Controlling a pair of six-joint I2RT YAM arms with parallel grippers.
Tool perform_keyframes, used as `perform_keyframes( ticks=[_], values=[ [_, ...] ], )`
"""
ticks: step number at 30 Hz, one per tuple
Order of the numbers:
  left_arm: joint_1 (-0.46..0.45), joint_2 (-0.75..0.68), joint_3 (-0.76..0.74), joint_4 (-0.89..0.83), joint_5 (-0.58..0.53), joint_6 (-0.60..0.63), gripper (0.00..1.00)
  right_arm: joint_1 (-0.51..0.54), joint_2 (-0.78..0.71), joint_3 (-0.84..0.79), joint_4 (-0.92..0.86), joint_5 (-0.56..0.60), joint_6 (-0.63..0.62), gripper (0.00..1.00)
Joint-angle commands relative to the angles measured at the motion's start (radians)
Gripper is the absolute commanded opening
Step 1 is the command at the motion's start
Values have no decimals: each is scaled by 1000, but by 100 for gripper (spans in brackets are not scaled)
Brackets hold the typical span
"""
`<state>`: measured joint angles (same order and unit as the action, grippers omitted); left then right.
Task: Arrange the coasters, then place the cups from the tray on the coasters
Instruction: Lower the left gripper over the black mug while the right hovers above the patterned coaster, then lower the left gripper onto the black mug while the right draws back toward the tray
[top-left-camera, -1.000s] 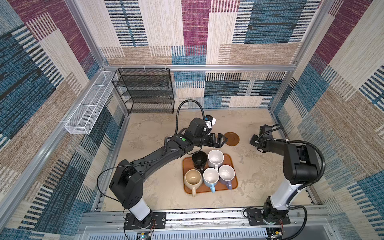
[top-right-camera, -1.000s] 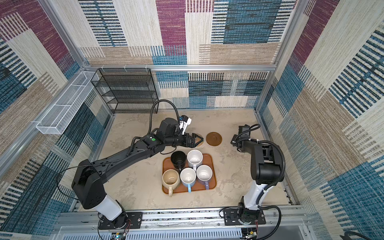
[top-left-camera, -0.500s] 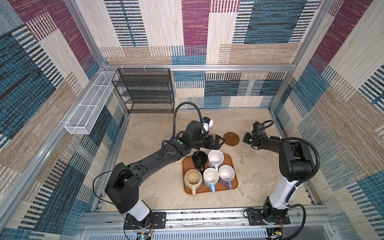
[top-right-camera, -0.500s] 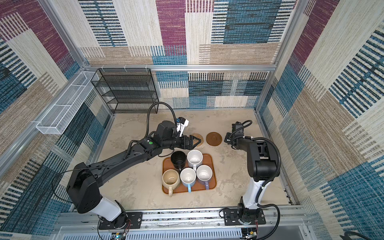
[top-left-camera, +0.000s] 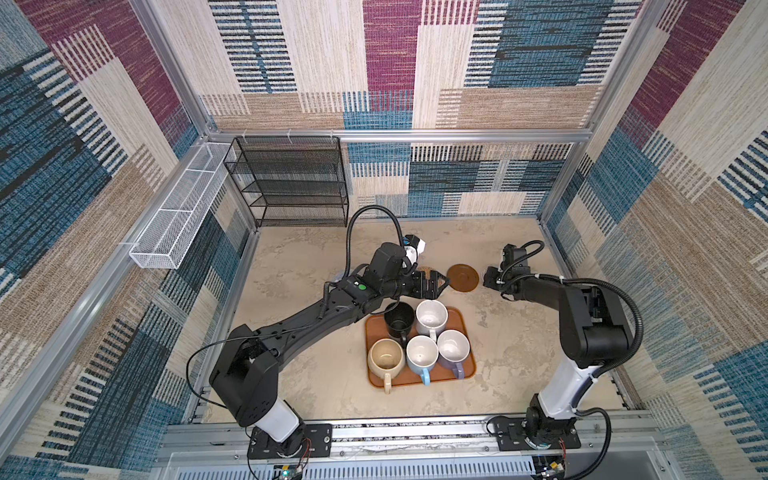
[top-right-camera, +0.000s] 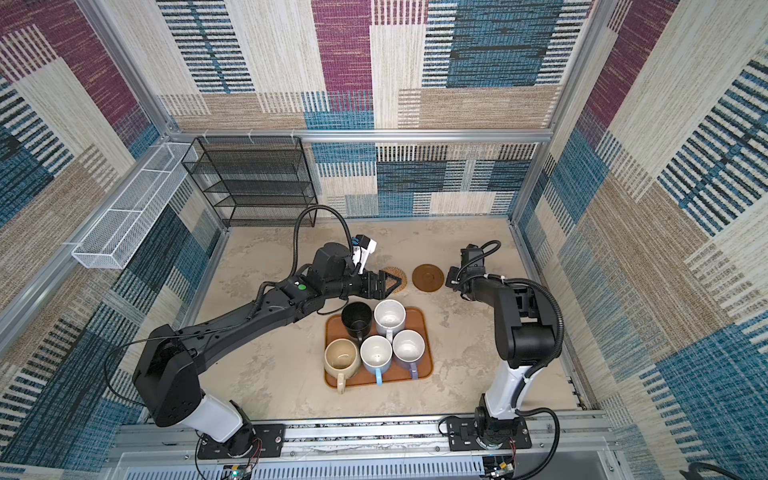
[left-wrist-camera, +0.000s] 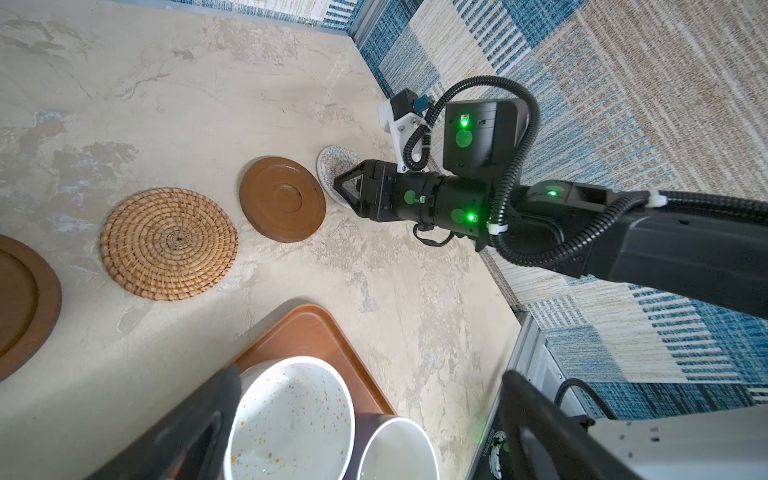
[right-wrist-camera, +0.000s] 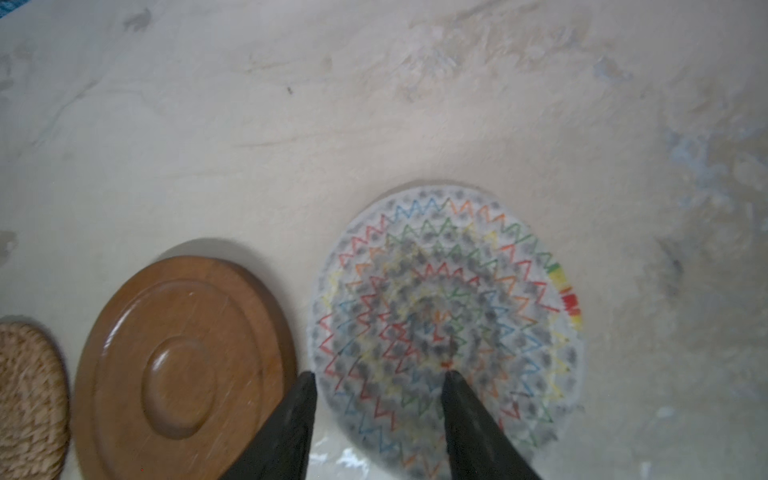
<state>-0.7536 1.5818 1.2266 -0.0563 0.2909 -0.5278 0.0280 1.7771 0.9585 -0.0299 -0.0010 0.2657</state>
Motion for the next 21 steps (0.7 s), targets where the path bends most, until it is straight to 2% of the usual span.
perform_keyframes(
  ticks=[1,3,5,10,13,17,21],
  values=[
    [0,-9,-5,32,-23,-9,100,11,-56,-20,46,18,-23,59],
    [1,-12,-8,38,-27,-10,100,22,-94,-38,68,16,-33,65],
    [0,-18,-15,38,-31,-12,100,32,-143,-65,100,23,-43,79],
    [0,-71,-63,61,-55,-19,100,51,-318,-150,167,8,-27,98],
    [0,-127,-110,74,-104,-28,100,59,-440,-207,192,10,35,100],
    [1,-204,-149,10,-187,-16,100,61,-585,-275,212,-96,104,100],
    [2,-290,-202,-24,-245,-1,100,67,-666,-308,192,-203,169,100]
  ],
)
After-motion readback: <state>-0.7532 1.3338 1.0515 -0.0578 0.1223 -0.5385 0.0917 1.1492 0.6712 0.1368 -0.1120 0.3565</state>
